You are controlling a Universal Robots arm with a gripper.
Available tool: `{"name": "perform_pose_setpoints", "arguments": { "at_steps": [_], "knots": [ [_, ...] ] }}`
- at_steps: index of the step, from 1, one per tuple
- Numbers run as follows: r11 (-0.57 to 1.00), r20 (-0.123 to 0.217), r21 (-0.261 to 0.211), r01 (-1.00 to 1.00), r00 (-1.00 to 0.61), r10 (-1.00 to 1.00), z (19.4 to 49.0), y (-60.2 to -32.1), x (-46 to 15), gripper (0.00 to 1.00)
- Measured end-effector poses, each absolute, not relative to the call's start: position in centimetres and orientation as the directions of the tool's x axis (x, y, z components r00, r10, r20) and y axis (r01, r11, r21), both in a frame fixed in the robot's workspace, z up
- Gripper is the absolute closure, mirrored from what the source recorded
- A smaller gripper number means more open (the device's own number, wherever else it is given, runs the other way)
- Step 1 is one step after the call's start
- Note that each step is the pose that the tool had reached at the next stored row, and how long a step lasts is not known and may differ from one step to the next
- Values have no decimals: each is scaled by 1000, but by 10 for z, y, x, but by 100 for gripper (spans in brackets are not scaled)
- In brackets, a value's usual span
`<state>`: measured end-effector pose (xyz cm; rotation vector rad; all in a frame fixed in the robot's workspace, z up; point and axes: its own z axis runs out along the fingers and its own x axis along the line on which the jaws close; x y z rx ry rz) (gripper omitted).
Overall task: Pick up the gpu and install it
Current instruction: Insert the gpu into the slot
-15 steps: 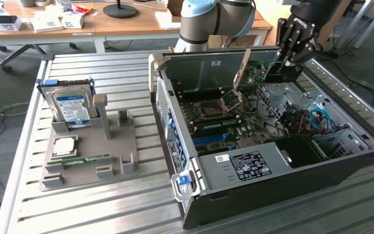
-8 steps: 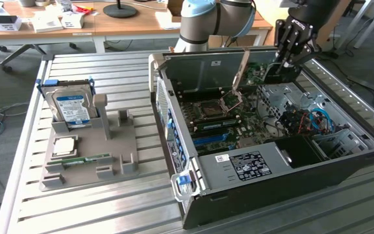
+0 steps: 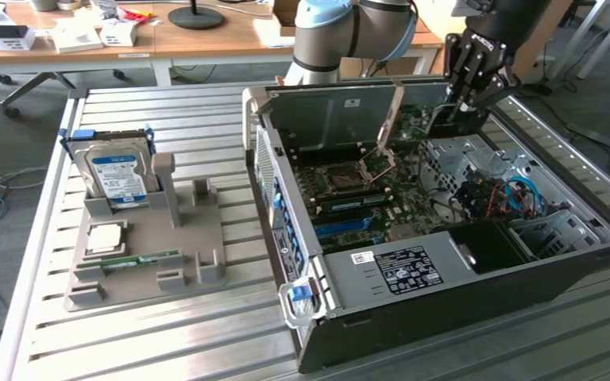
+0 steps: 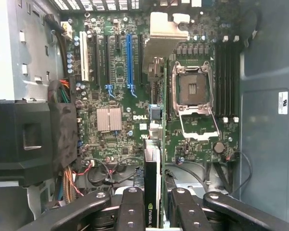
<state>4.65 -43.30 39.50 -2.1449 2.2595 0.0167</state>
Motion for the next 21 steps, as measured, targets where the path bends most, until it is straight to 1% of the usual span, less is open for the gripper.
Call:
{"name": "perform_pose_setpoints", "arguments": {
  "at_steps": [4,8,21],
  "knots": [
    [51,-22,-11,-999,-50,-998,395,-433,45,74],
    [50,-10,-12,-999,-50,-999,395,-433,45,74],
    [51,-10,-12,-999,-51,-999,391,-433,38,74]
  ]
}}
